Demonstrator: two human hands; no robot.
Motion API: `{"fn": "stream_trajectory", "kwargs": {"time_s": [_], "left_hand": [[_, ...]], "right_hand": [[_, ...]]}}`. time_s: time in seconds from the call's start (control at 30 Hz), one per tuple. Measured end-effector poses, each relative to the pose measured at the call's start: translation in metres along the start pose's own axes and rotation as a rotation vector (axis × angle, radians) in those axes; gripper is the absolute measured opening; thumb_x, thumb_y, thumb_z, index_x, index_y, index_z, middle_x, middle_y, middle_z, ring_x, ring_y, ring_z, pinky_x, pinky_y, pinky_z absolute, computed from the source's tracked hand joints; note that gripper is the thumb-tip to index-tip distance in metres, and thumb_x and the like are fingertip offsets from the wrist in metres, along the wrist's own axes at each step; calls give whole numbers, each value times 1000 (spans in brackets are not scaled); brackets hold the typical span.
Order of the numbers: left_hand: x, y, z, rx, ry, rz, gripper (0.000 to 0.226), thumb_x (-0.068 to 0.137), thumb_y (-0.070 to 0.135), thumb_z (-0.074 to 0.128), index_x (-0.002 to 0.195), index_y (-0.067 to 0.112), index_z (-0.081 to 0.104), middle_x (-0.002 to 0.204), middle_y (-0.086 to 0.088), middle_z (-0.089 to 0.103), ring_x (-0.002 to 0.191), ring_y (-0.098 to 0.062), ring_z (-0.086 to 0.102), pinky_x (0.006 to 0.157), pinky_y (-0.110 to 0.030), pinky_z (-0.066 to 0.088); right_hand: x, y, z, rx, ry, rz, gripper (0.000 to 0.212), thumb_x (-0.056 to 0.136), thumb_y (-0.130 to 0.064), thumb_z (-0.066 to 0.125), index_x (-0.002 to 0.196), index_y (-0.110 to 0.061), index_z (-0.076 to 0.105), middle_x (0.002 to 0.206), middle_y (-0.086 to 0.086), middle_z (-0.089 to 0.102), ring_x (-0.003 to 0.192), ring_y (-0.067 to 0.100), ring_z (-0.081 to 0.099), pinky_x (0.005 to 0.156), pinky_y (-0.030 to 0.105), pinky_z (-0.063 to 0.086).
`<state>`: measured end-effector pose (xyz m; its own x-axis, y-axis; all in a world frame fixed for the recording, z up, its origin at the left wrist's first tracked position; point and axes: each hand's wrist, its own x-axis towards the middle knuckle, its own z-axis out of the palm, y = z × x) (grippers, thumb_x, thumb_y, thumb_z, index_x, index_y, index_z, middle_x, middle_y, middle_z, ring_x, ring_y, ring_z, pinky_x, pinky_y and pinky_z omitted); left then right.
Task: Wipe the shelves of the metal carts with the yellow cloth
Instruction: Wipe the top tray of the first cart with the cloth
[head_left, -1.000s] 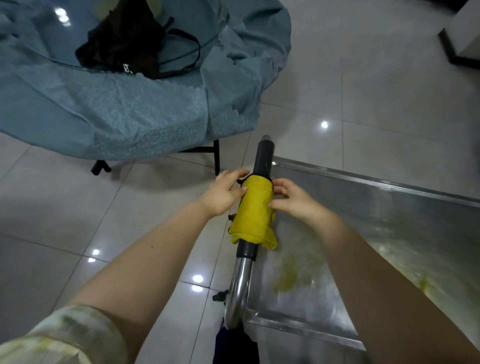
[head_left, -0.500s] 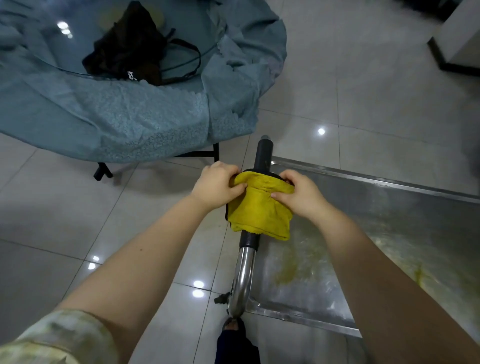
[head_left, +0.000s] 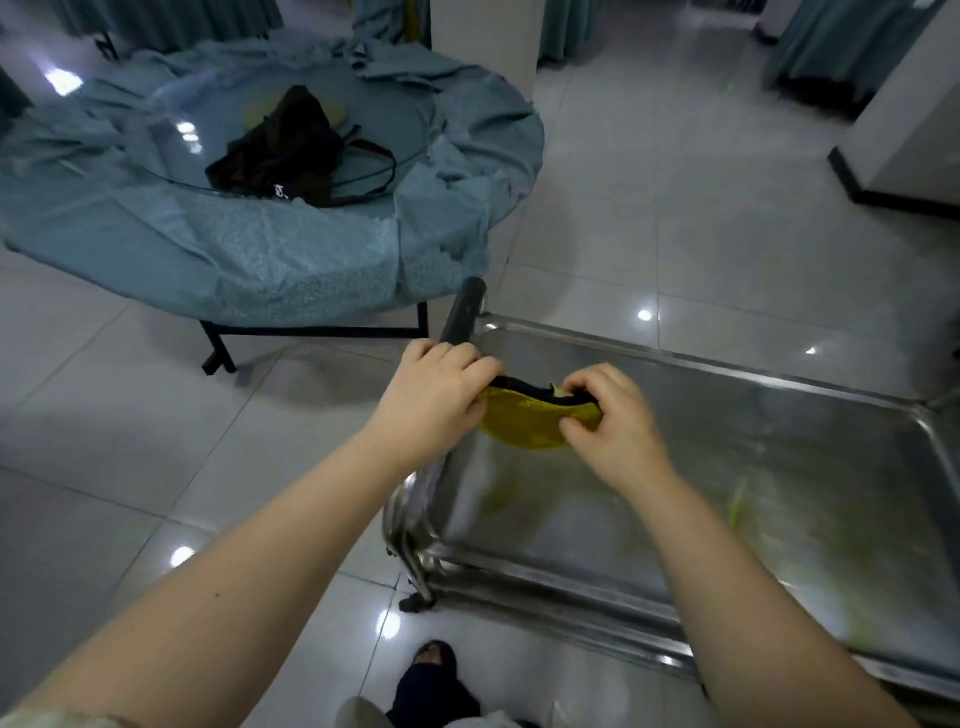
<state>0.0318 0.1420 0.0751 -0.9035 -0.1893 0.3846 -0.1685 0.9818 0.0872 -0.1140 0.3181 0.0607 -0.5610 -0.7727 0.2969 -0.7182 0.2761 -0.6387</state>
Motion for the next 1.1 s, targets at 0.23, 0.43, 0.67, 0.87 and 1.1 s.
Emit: {"fn": "stream_trajectory", "kwargs": {"time_s": [0.23,0.43,0.67,0.87,1.1], "left_hand": [[-70,79,39,-202,-406,-284,32,87,19,63,118,21,60,107,-1,60,101,-26,59,91,-41,44],[-63,78,77,-267,-550,-574,35,92,8,55,125,20,56,117,-6,55,105,-27,56,86,-39,51],[-45,88,177,-108,-567,-504,63,99,56,36,155,35,16,165,-10,8,151,-36,-3,120,-56,3],[-88,97,207,-31,-726,-549,66,88,77,2,145,55,-24,160,5,-30,144,-39,-29,109,-71,-14],[-84,77,207,-61,-746,-611,70,88,79,7,143,54,-28,157,1,-36,141,-44,-33,107,-74,-14]], "right_hand": [[-98,54,8,73,-279,83,31,73,-25,63,103,-20,66,100,-12,56,101,21,59,86,34,46],[-98,83,62,140,-394,286,30,82,-28,70,111,-25,64,109,-1,66,102,28,61,87,44,50],[-80,129,88,-157,-337,465,57,90,-25,62,144,-25,45,155,2,36,144,26,25,116,45,23],[-91,169,74,-288,-398,397,54,97,-30,53,149,-30,38,162,-2,22,150,28,10,118,47,11],[26,239,81,-540,-496,495,57,102,-53,23,155,-43,4,165,-6,-4,150,33,-9,120,53,-6]]}}
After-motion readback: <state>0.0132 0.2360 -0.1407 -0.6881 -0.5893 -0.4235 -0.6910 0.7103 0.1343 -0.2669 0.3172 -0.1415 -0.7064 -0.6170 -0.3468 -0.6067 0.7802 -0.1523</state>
